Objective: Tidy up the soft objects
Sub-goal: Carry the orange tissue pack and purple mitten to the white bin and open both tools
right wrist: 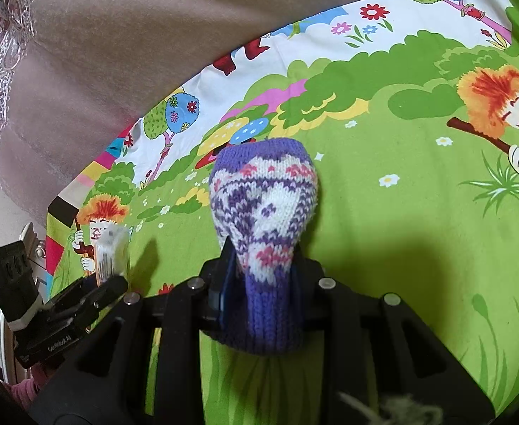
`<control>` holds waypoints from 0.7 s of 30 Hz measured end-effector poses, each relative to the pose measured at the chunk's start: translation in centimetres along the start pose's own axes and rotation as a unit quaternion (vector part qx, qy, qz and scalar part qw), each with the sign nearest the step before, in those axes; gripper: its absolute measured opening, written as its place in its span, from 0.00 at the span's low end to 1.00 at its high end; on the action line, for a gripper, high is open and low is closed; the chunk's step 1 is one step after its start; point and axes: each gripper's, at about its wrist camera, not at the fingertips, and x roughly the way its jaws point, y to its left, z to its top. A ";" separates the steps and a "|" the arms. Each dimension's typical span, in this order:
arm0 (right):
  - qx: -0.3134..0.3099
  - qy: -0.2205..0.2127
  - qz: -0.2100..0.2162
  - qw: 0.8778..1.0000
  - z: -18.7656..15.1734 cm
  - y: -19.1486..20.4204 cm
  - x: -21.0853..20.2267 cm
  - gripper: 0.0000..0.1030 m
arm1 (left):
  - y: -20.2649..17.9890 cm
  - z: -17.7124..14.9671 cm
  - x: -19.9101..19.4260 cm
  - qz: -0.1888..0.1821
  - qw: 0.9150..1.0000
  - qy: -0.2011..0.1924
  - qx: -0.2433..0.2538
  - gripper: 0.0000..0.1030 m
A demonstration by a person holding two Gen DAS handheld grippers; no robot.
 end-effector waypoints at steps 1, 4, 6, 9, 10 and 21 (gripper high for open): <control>-0.002 0.000 -0.002 1.000 0.0 0.1 0.0 0.30 | 0.3 -0.1 -0.2 0.000 1.000 -0.001 -0.008 0.56; -0.005 -0.001 -0.007 1.000 0.0 0.2 0.0 0.30 | 0.9 -0.6 -0.3 0.010 1.000 0.004 -0.021 0.56; -0.006 -0.003 -0.010 1.000 0.0 0.2 -0.2 0.30 | 0.8 -0.9 -0.9 0.014 1.000 0.003 -0.018 0.56; -0.011 -0.004 -0.015 1.000 -0.2 0.5 -0.4 0.31 | 0.2 -2.0 -1.8 0.020 1.000 0.009 -0.005 0.56; -0.012 -0.006 -0.019 1.000 -0.3 0.6 -0.5 0.31 | 0.0 -2.4 -2.2 0.020 1.000 0.012 -0.001 0.56; 0.017 -0.056 0.013 0.998 -8.6 5.0 -7.3 0.29 | 0.1 -5.8 -6.2 0.029 0.999 0.026 0.028 0.56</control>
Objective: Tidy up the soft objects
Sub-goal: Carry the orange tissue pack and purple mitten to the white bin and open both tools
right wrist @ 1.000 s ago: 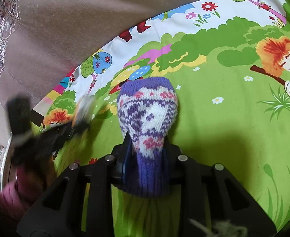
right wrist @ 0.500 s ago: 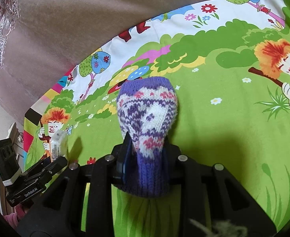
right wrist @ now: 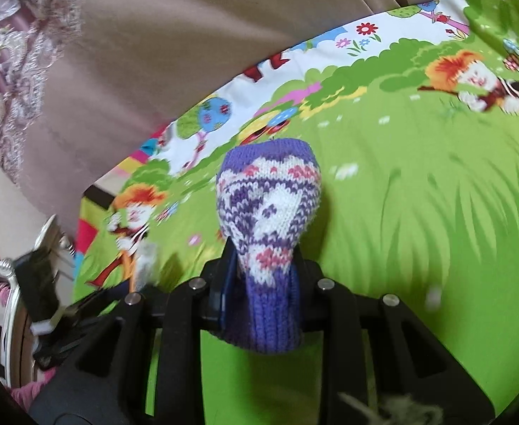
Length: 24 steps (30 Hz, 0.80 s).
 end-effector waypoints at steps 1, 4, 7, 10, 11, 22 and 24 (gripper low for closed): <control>-0.003 0.002 0.000 1.000 -0.5 0.3 -0.6 0.30 | 0.0 -0.1 -0.2 0.000 1.000 0.000 0.001 0.56; -0.014 0.002 0.000 1.000 -1.8 1.1 -2.4 0.30 | -0.1 -0.7 -0.8 0.001 1.000 0.000 0.003 0.56; -0.027 0.001 -0.005 1.000 -2.8 1.5 -3.9 0.29 | -0.3 -1.0 -1.5 0.001 1.000 -0.001 0.003 0.56; -0.036 -0.001 -0.010 0.999 -3.5 1.8 -5.5 0.30 | -0.8 -1.3 -2.2 -0.001 1.000 -0.003 0.011 0.56; -0.036 -0.005 -0.010 0.999 -3.7 1.8 -6.1 0.30 | -1.1 -1.4 -2.5 -0.003 1.000 -0.003 0.014 0.56; -0.061 -0.023 -0.024 0.998 -4.8 2.5 -13.5 0.30 | -5.8 -2.3 -5.7 -0.032 0.997 -0.005 0.064 0.56; -0.066 -0.025 -0.025 0.997 -5.2 2.2 -15.0 0.30 | -7.0 -2.4 -6.0 -0.042 0.996 -0.001 0.076 0.56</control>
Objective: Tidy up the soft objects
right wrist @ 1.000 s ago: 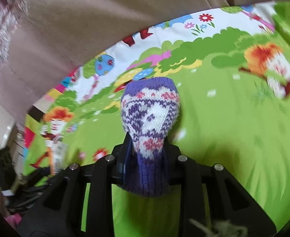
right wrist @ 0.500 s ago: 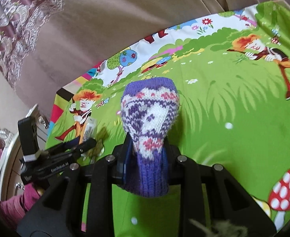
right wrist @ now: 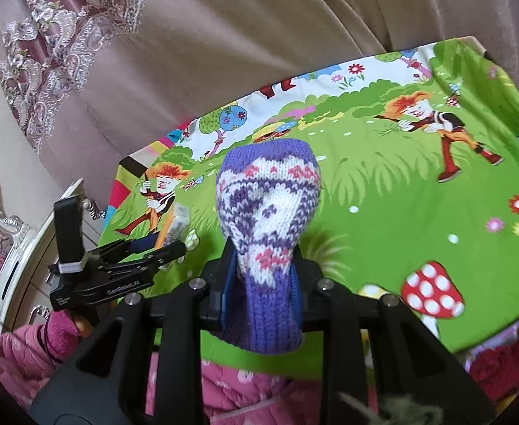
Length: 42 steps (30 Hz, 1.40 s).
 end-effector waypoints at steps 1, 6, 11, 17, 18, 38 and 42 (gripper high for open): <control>-0.007 0.000 -0.006 1.000 -0.3 -0.1 -0.8 0.30 | -1.0 0.1 -0.3 -0.012 1.000 0.002 0.011 0.56; 0.004 -0.026 -0.043 0.999 -1.1 -3.2 -5.7 0.30 | -6.7 0.7 -1.6 -0.077 0.994 0.000 0.079 0.56; 0.074 -0.060 -0.104 0.990 -3.2 -7.3 -11.2 0.30 | -13.9 1.5 -2.2 -0.160 0.976 0.007 0.146 0.56; 0.131 -0.087 -0.194 0.968 -5.7 -11.2 -18.1 0.29 | -22.8 1.4 -2.3 -0.236 0.945 0.029 0.227 0.56; 0.138 -0.089 -0.214 0.963 -6.2 -11.8 -19.4 0.29 | -24.4 1.2 -2.4 -0.247 0.938 0.031 0.240 0.56; 0.167 -0.038 -0.391 0.904 -9.7 -16.5 -26.3 0.70 | -36.7 -0.5 -3.7 -0.325 0.904 0.031 0.277 0.82; 0.173 -0.033 -0.405 0.897 -10.0 -15.5 -26.6 0.74 | -35.9 0.5 -8.7 -0.252 0.917 -0.076 0.301 0.94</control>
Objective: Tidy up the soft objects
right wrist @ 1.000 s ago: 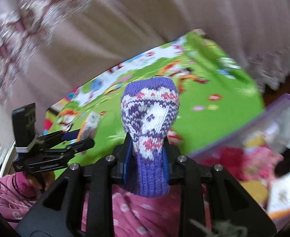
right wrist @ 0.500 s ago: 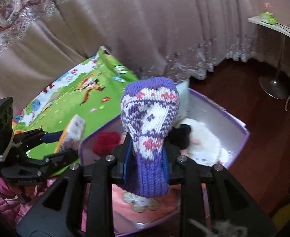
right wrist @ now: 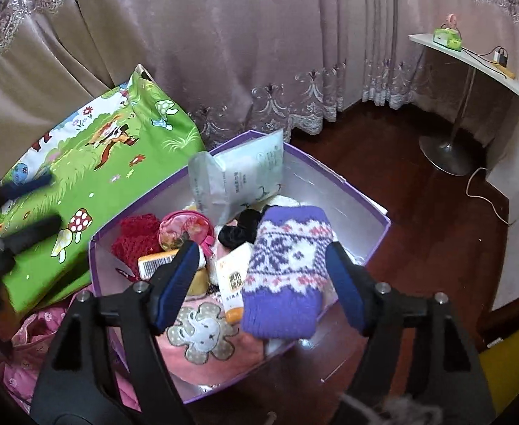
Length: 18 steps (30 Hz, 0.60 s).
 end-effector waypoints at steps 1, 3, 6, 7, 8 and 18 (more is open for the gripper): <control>-0.001 0.003 0.002 1.000 -0.2 0.1 -0.3 0.74 | -0.2 0.4 -0.5 0.023 1.000 -0.006 0.004 1.00; -0.004 0.012 0.002 1.000 -0.5 0.7 -0.7 0.74 | -0.4 1.0 -2.0 0.059 0.998 -0.012 0.004 1.00; -0.006 0.031 0.005 0.999 -1.6 1.5 -1.4 0.75 | -0.6 0.9 -1.6 0.016 1.000 0.021 -0.003 1.00; -0.008 0.038 0.005 0.999 -1.9 1.8 -1.5 0.75 | -0.8 0.6 -0.8 0.000 0.999 0.048 -0.002 1.00; -0.012 0.047 0.002 0.999 -2.2 2.0 -1.5 0.75 | -1.0 0.2 -0.1 0.002 0.998 0.066 0.002 1.00; -0.022 0.063 -0.013 0.998 -2.9 2.8 -1.3 0.75 | -3.4 -3.1 2.5 0.026 0.990 0.126 0.052 1.00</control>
